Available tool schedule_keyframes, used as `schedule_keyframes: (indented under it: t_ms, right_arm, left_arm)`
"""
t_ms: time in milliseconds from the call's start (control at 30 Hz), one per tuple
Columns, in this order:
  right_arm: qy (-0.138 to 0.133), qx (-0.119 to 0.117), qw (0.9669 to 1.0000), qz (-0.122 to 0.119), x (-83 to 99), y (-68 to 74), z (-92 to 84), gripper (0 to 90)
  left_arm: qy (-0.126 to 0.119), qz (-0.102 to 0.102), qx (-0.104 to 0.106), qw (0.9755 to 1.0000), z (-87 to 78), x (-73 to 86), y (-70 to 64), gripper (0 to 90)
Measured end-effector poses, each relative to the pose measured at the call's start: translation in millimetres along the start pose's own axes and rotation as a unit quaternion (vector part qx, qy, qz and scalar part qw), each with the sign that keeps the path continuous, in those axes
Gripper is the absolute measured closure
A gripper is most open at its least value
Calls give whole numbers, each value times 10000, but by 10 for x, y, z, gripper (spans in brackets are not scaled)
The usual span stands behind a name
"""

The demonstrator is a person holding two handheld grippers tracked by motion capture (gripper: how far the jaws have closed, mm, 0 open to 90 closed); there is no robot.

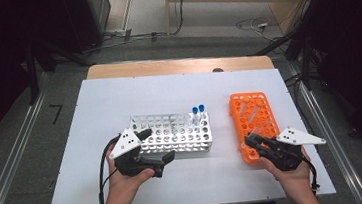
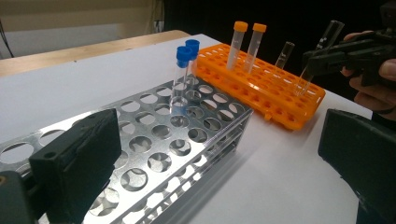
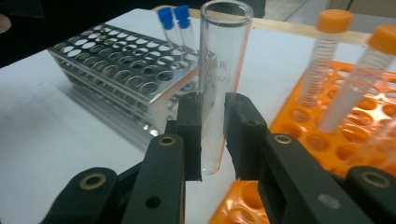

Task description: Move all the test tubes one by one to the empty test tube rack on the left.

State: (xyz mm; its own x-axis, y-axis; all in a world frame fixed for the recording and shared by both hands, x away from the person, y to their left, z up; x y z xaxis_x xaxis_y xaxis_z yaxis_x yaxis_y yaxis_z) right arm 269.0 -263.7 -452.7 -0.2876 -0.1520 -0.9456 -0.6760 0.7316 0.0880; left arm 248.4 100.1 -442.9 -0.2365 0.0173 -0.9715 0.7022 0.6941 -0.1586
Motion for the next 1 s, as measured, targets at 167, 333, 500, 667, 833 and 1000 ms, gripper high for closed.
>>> schedule_keyframes:
  t_ms: [167, 333, 500, 667, 833, 1000]
  right_arm:
    - [39, -198, 9998, -45, 2, 130, 72, 740]
    - [107, -381, 9992, -91, 17, 258, 141, 740]
    - [166, -548, 9983, -119, 34, 375, 206, 740]
    - [225, -715, 9971, -142, 53, 487, 265, 740]
    - [279, -862, 9957, -181, 70, 585, 316, 740]
    - [331, -977, 9944, -216, 89, 673, 364, 740]
  left_arm:
    - [8, 16, 24, 10000, 7, -5, -22, 0]
    - [17, 35, 72, 10000, 19, -9, -51, 0]
    - [25, 45, 110, 9999, 35, -11, -86, 0]
    - [20, 57, 196, 9998, 62, -18, -133, 0]
    - [18, 76, 295, 9995, 97, -27, -193, 0]
    - [22, 95, 390, 9992, 119, -32, -251, 6]
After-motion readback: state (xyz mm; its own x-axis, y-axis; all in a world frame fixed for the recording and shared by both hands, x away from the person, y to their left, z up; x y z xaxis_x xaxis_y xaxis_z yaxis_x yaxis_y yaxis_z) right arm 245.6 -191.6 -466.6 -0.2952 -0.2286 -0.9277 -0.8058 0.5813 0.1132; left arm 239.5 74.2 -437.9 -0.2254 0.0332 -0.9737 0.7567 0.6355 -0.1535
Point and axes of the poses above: each handheld gripper's, and its own axes: z roughly forward along the jaws, x roughly out of its underside, y roughly to its left, the point moved 3 cm from there along z, roughly forward along the jaws, and after that the axes turned 7 degrees about -y, right-handed, at the moved point
